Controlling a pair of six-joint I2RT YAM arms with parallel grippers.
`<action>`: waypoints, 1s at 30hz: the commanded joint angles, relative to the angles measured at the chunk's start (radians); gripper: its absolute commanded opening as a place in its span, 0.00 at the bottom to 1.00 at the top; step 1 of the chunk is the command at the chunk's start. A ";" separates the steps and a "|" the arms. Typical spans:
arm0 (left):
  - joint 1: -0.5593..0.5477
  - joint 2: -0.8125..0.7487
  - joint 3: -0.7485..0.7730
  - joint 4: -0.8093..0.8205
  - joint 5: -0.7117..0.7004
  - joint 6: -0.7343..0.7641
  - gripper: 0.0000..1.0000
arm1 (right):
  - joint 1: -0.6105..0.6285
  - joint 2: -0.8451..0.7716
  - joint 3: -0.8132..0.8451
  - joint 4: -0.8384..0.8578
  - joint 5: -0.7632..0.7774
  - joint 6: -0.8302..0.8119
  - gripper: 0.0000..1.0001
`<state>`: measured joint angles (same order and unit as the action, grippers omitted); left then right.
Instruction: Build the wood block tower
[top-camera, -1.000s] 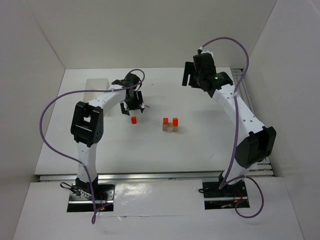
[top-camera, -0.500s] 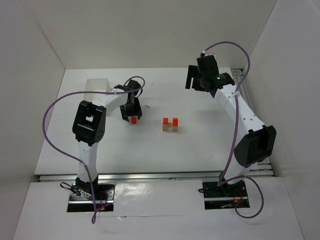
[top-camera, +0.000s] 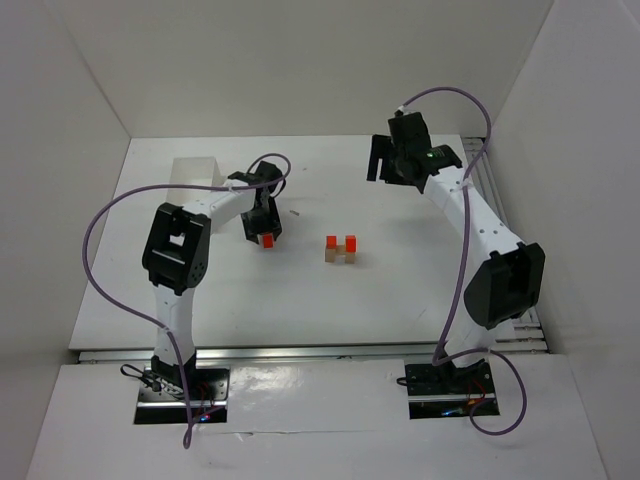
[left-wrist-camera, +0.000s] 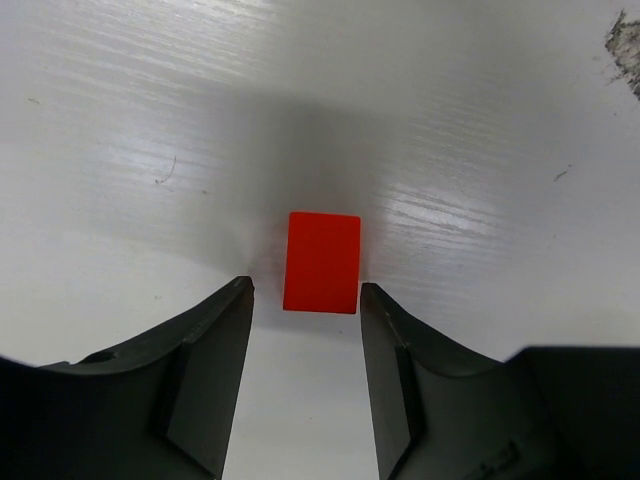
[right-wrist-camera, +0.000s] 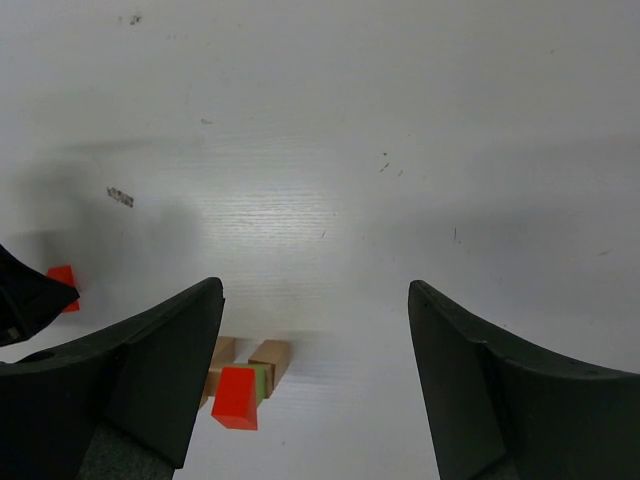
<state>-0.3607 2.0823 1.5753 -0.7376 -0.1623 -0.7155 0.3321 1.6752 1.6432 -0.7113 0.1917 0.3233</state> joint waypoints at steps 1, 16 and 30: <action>-0.015 -0.065 -0.012 0.000 -0.028 -0.021 0.59 | 0.016 0.003 0.004 0.001 -0.011 -0.007 0.82; -0.015 -0.054 0.020 -0.011 -0.028 -0.021 0.44 | 0.045 0.032 0.006 -0.017 -0.011 -0.007 0.82; -0.030 -0.159 0.130 -0.087 -0.035 0.079 0.12 | 0.051 0.000 0.006 -0.017 0.037 0.002 0.82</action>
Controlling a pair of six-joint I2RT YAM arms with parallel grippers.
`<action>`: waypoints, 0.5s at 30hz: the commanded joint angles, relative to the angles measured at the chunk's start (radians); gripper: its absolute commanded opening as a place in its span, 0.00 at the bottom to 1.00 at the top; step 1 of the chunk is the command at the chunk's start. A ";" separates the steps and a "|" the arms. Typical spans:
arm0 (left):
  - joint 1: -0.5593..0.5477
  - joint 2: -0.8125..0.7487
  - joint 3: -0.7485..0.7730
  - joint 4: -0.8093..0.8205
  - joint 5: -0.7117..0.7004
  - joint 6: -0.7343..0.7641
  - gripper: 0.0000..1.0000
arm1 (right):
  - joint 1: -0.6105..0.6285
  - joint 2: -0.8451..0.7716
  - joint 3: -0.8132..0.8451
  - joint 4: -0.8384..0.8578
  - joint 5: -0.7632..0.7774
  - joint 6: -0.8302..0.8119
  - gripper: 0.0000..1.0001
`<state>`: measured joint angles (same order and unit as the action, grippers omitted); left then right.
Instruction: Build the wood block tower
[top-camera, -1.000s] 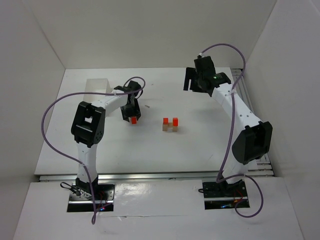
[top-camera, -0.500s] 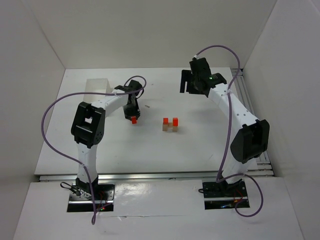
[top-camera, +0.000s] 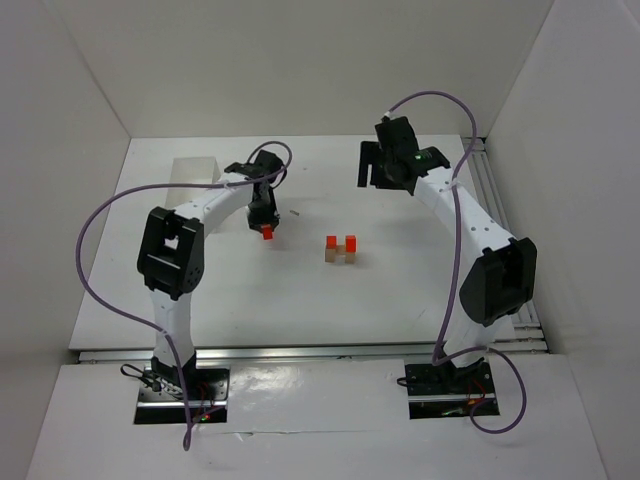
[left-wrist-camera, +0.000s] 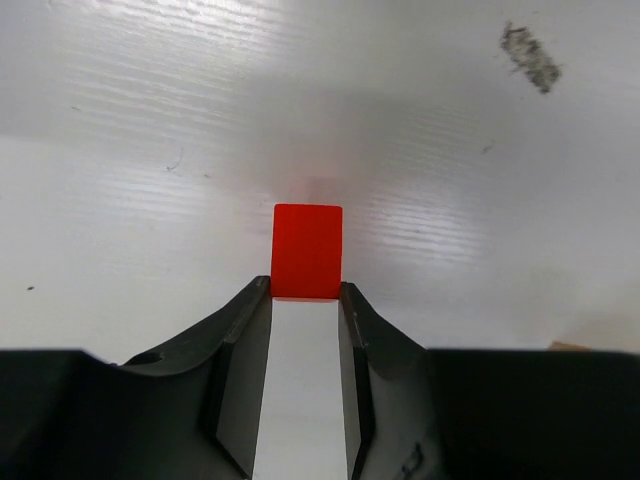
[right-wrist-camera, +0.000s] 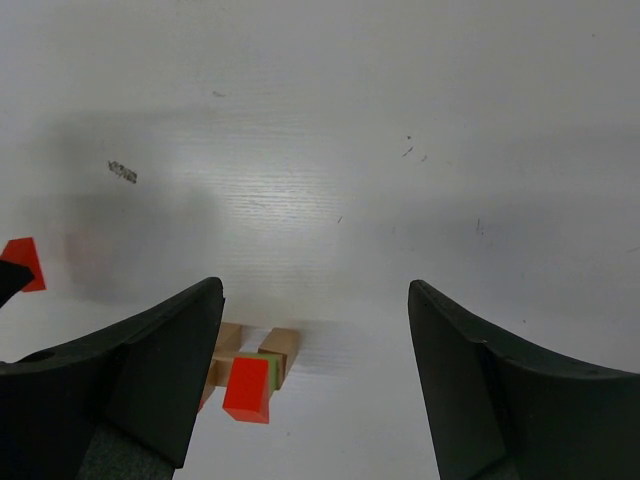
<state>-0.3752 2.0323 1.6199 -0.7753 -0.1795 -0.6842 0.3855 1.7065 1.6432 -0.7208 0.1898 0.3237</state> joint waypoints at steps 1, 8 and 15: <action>-0.025 -0.118 0.109 -0.077 -0.028 0.048 0.11 | -0.011 -0.031 0.006 -0.008 0.057 0.002 0.82; -0.174 -0.155 0.331 -0.261 -0.043 0.077 0.11 | -0.103 -0.088 -0.029 -0.008 0.069 0.011 0.82; -0.304 -0.099 0.429 -0.314 0.023 0.011 0.11 | -0.151 -0.136 -0.079 0.001 0.048 0.020 0.82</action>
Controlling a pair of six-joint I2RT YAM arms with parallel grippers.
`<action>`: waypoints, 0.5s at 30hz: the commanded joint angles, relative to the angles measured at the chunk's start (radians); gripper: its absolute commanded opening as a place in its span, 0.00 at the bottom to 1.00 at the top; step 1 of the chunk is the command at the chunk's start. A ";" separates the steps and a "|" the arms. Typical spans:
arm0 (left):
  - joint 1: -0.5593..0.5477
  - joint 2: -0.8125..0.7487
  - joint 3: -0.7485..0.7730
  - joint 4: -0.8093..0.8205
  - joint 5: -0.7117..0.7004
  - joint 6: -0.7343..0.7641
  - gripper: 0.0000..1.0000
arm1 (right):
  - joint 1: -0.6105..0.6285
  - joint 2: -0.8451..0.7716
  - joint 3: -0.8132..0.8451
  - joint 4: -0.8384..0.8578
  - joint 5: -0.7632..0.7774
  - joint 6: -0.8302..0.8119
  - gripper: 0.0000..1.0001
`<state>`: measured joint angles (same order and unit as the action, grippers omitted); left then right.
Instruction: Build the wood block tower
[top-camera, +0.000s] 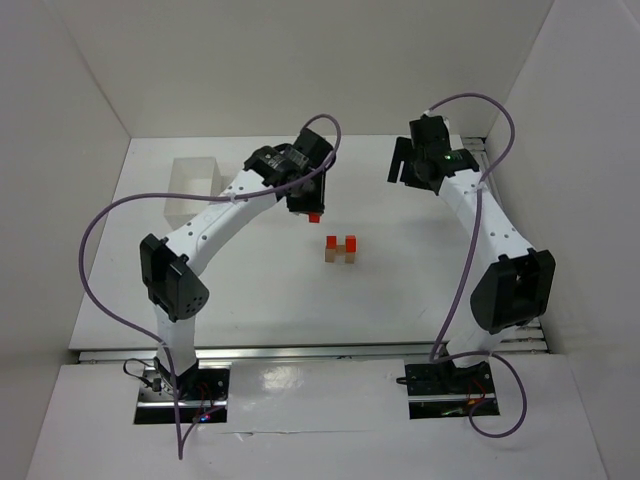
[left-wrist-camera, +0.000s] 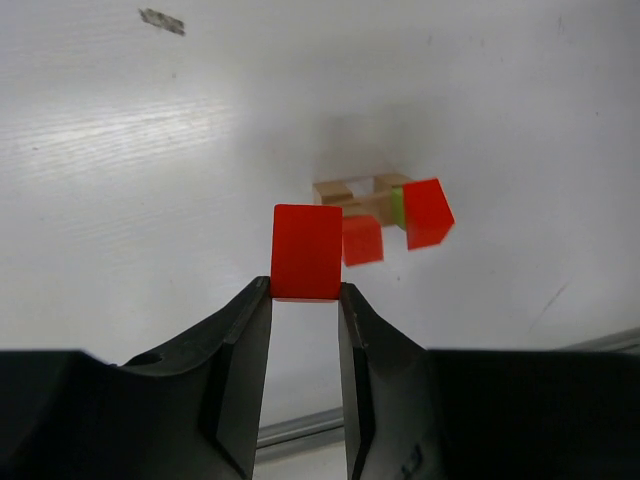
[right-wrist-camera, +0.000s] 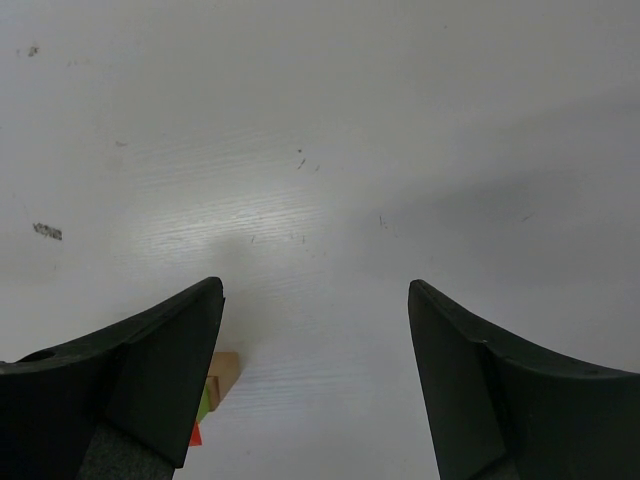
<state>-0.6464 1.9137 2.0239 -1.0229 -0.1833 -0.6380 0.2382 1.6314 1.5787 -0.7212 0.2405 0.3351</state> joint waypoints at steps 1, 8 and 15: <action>-0.047 0.019 0.025 -0.066 0.012 -0.035 0.11 | -0.014 -0.061 -0.014 0.002 -0.003 0.008 0.82; -0.091 0.038 0.025 -0.045 0.011 -0.055 0.11 | -0.036 -0.094 -0.065 0.020 -0.023 0.008 0.82; -0.111 0.073 0.025 -0.034 0.021 -0.066 0.11 | -0.045 -0.094 -0.074 0.020 -0.041 -0.001 0.82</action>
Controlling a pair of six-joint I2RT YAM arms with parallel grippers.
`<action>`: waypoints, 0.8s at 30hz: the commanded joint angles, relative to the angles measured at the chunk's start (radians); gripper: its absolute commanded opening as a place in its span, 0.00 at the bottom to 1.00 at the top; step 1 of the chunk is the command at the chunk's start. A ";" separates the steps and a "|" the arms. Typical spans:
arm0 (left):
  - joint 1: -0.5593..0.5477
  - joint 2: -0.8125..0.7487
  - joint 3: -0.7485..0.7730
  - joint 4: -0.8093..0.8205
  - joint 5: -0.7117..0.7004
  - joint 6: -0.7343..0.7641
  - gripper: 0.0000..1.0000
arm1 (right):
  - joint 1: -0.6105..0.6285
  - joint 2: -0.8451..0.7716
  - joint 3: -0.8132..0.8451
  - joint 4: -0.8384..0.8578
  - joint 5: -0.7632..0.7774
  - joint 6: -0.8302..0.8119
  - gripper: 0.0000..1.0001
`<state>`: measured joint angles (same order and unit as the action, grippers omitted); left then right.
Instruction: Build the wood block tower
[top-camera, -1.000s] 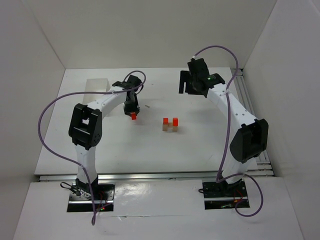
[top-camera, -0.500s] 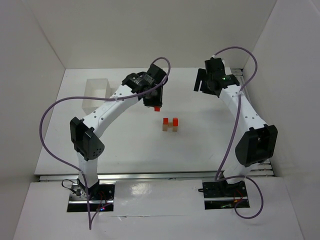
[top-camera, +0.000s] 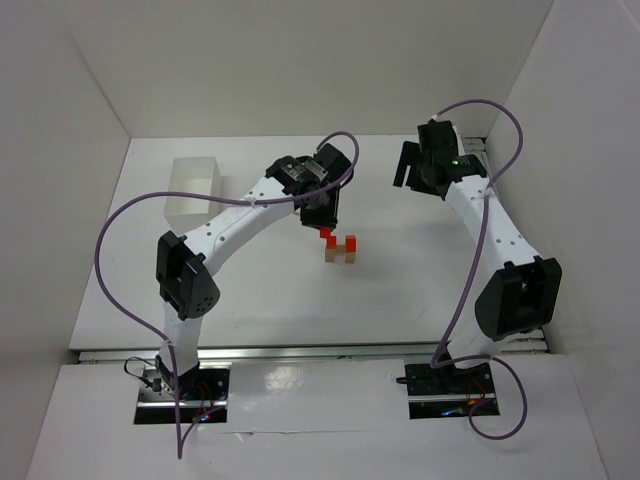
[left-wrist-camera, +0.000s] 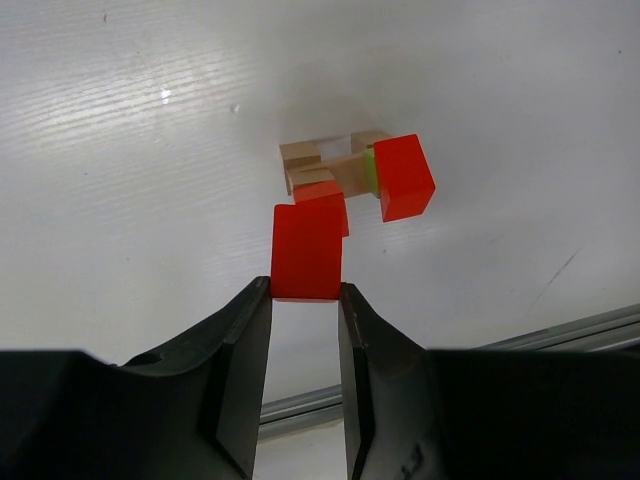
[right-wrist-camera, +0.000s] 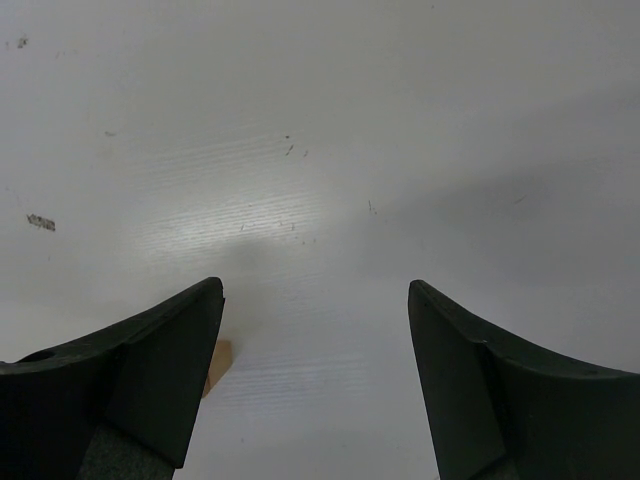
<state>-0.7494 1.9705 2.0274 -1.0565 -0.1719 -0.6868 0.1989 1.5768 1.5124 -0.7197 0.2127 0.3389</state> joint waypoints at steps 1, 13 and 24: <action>-0.008 0.025 0.022 0.000 0.009 -0.017 0.11 | -0.006 -0.040 -0.008 0.019 -0.013 -0.005 0.82; -0.027 0.056 0.001 0.021 0.008 -0.072 0.12 | -0.015 -0.040 -0.040 0.028 -0.022 -0.005 0.82; -0.036 0.065 -0.009 0.009 -0.012 -0.120 0.12 | -0.015 -0.040 -0.049 0.028 -0.032 -0.005 0.82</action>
<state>-0.7815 2.0155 2.0220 -1.0466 -0.1688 -0.7765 0.1917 1.5745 1.4643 -0.7158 0.1909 0.3386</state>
